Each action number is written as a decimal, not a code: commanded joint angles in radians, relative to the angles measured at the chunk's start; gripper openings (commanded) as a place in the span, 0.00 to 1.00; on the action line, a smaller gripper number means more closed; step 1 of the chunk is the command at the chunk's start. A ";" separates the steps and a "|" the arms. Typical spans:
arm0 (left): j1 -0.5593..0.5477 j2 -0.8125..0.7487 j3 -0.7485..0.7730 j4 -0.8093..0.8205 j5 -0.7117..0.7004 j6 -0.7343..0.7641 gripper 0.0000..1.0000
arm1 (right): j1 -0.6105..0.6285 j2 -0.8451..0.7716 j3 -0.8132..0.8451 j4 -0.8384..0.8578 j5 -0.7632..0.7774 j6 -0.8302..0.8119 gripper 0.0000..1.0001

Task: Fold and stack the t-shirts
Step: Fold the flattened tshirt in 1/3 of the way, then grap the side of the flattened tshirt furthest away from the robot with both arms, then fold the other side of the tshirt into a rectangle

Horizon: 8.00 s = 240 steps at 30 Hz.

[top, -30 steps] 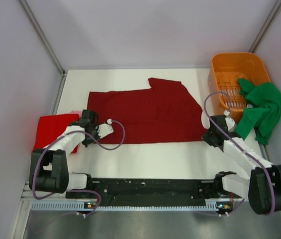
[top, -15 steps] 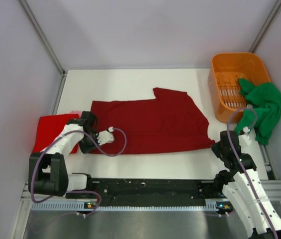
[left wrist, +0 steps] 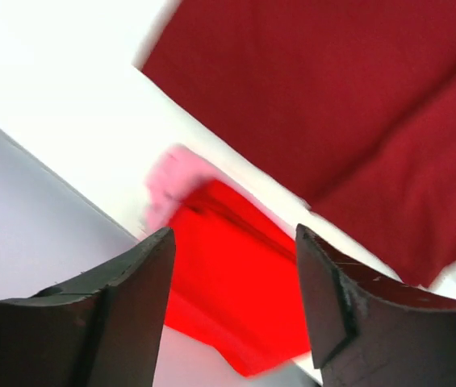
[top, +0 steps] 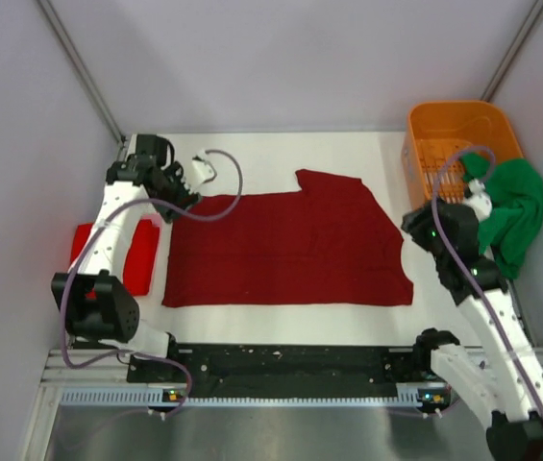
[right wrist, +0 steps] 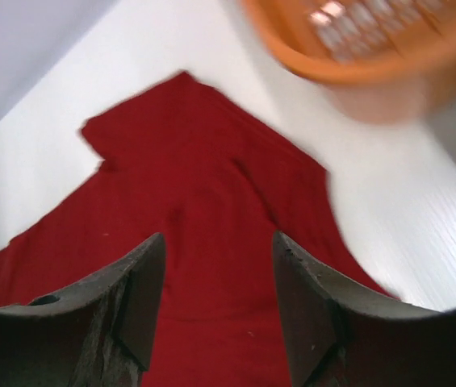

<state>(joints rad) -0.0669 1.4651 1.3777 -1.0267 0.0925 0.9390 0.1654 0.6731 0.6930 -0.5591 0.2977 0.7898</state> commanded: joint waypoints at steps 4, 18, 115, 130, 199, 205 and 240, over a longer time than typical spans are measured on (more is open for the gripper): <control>0.010 0.372 0.367 0.128 -0.058 -0.233 0.58 | 0.063 0.633 0.506 0.229 -0.294 -0.444 0.56; 0.099 0.854 0.799 0.097 -0.149 -0.543 0.72 | 0.057 1.678 1.508 -0.109 -0.347 -0.560 0.52; -0.436 0.495 0.414 0.115 0.323 -0.532 0.38 | 0.026 0.911 0.321 0.100 -0.480 -0.501 0.25; -0.600 0.779 0.475 0.444 0.487 -0.845 0.47 | 0.020 0.907 0.276 0.280 -0.710 -0.419 0.38; -0.646 0.591 0.178 0.251 0.642 -0.473 0.56 | 0.088 0.950 0.330 0.203 -0.694 -0.480 0.38; -0.654 0.578 0.165 0.232 0.650 -0.447 0.57 | 0.123 1.048 0.346 0.205 -0.744 -0.486 0.38; -0.652 0.609 0.218 0.221 0.590 -0.422 0.58 | 0.169 0.755 0.105 -0.001 -0.623 -0.446 0.00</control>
<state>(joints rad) -0.7170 2.0953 1.5536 -0.7879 0.6872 0.4858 0.3244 1.4982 0.8349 -0.5068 -0.3405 0.3264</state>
